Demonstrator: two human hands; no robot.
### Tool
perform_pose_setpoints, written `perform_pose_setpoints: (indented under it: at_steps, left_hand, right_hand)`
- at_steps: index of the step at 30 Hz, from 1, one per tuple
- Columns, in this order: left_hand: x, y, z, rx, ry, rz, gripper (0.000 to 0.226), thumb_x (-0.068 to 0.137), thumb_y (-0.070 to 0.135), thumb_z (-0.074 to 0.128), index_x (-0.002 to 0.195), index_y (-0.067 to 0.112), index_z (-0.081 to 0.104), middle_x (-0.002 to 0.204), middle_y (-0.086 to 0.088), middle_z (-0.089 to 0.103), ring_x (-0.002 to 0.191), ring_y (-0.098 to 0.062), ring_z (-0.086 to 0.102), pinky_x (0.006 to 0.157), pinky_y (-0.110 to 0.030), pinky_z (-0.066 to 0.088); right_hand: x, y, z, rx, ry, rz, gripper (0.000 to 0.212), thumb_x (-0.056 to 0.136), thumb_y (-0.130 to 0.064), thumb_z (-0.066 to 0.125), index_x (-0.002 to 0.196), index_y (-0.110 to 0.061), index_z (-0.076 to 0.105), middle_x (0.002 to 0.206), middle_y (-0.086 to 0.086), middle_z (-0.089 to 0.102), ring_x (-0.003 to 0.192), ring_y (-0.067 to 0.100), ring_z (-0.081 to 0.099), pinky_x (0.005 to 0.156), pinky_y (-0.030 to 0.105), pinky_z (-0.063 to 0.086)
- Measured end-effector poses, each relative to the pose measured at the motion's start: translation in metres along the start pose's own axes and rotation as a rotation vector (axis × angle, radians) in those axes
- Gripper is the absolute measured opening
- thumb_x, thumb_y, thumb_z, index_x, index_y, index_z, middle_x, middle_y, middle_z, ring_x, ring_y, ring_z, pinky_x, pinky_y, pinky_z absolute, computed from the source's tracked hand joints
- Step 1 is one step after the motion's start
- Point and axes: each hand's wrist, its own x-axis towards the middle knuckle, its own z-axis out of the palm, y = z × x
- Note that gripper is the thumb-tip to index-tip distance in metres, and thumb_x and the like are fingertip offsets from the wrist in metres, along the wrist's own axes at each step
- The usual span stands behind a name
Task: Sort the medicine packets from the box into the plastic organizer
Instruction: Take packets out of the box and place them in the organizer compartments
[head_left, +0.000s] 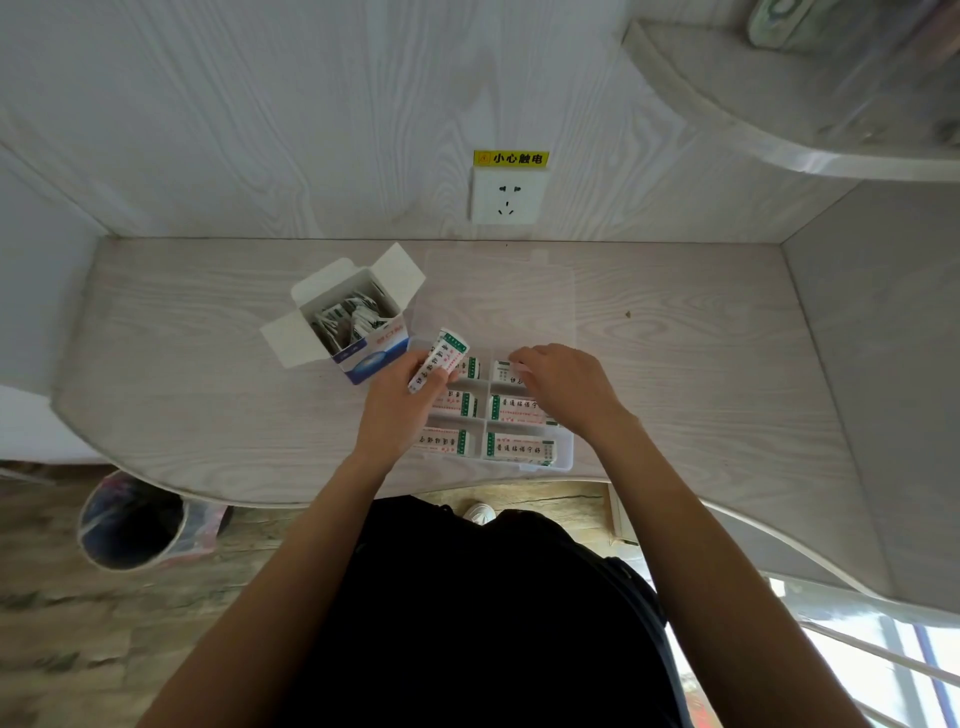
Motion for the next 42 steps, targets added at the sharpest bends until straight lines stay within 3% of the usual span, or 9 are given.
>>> perform_pose_setpoints:
  at_steps: [6,11,16,21,23,29,33,36,42]
  left_hand:
    - [-0.003,0.002,0.004,0.004,-0.034,0.002,0.01,0.093,0.028,0.054,0.087,0.033,0.06,0.082,0.012,0.064,0.082,-0.011,0.063,0.076,-0.033,0.052]
    - [-0.005,0.002,0.005,-0.024,-0.037,-0.01,0.01,0.093,0.025,0.055,0.098,0.024,0.063,0.087,0.014,0.065,0.083,-0.007,0.063,0.076,-0.029,0.053]
    - [-0.008,0.007,0.004,-0.246,-0.092,-0.071,0.014,0.092,0.016,0.055,0.106,0.015,0.06,0.091,0.006,0.07,0.071,-0.002,0.066,0.063,-0.016,0.052]
    - [-0.012,0.011,0.004,-0.341,-0.14,-0.095,0.021,0.09,0.011,0.059,0.111,0.013,0.058,0.093,0.001,0.071,0.074,-0.009,0.069,0.064,-0.019,0.055]
    - [-0.014,0.014,0.004,-0.312,-0.167,-0.077,0.021,0.089,0.012,0.06,0.109,0.015,0.058,0.089,0.001,0.07,0.072,-0.009,0.069,0.061,-0.017,0.054]
    - [-0.02,0.016,0.004,-0.326,-0.33,-0.041,0.013,0.097,0.021,0.048,0.096,0.023,0.061,0.088,-0.001,0.07,0.074,-0.013,0.07,0.063,-0.022,0.055]
    - [-0.019,0.005,-0.002,-0.065,-0.25,0.088,0.016,0.095,0.018,0.051,0.095,0.03,0.062,0.084,0.011,0.067,0.07,-0.001,0.067,0.065,-0.018,0.053]
    - [-0.016,-0.008,-0.011,0.091,-0.225,0.131,0.02,0.091,0.024,0.057,0.11,0.023,0.061,0.095,0.005,0.068,0.079,0.0,0.064,0.064,-0.011,0.049]
    - [-0.008,-0.018,-0.024,0.257,0.096,0.245,0.028,0.09,0.026,0.059,0.114,0.012,0.053,0.111,0.001,0.062,0.1,-0.01,0.057,0.084,-0.028,0.046]
  right_hand:
    - [0.003,-0.002,-0.002,-0.013,0.004,0.014,0.031,0.092,-0.01,0.049,0.122,-0.02,0.054,0.104,0.0,0.065,0.094,0.02,0.059,0.071,0.032,0.048]
    - [0.0,-0.002,-0.002,0.013,-0.002,0.016,0.031,0.095,-0.014,0.046,0.124,-0.022,0.053,0.104,-0.001,0.067,0.086,0.022,0.063,0.071,0.031,0.049]
    - [-0.001,-0.006,-0.005,0.156,0.028,0.031,0.031,0.096,-0.018,0.047,0.126,-0.021,0.054,0.119,-0.001,0.063,0.099,0.022,0.062,0.08,0.032,0.045]
    - [-0.008,-0.02,-0.018,0.708,0.232,0.113,0.023,0.093,-0.024,0.056,0.114,-0.017,0.064,0.101,-0.002,0.069,0.087,0.01,0.065,0.078,0.024,0.053]
    - [-0.011,-0.031,-0.026,1.012,0.181,0.202,0.026,0.089,-0.029,0.061,0.114,-0.019,0.063,0.096,-0.002,0.067,0.079,0.012,0.065,0.069,0.021,0.055]
    - [-0.017,-0.039,-0.021,1.149,0.111,0.221,0.022,0.085,-0.017,0.068,0.106,-0.017,0.065,0.088,-0.001,0.062,0.06,0.005,0.058,0.055,0.015,0.046]
    - [-0.026,-0.042,-0.022,1.214,0.008,0.128,0.028,0.085,-0.015,0.068,0.111,-0.021,0.06,0.095,0.005,0.061,0.063,0.011,0.062,0.059,0.021,0.053]
    - [-0.028,-0.048,-0.021,1.153,-0.025,0.046,0.022,0.084,-0.014,0.067,0.105,-0.021,0.062,0.096,0.002,0.063,0.065,0.02,0.066,0.06,0.029,0.057]
    - [-0.009,-0.053,-0.013,1.164,0.209,0.27,0.013,0.088,-0.009,0.062,0.099,-0.015,0.057,0.089,-0.002,0.062,0.061,0.012,0.067,0.061,0.031,0.059]
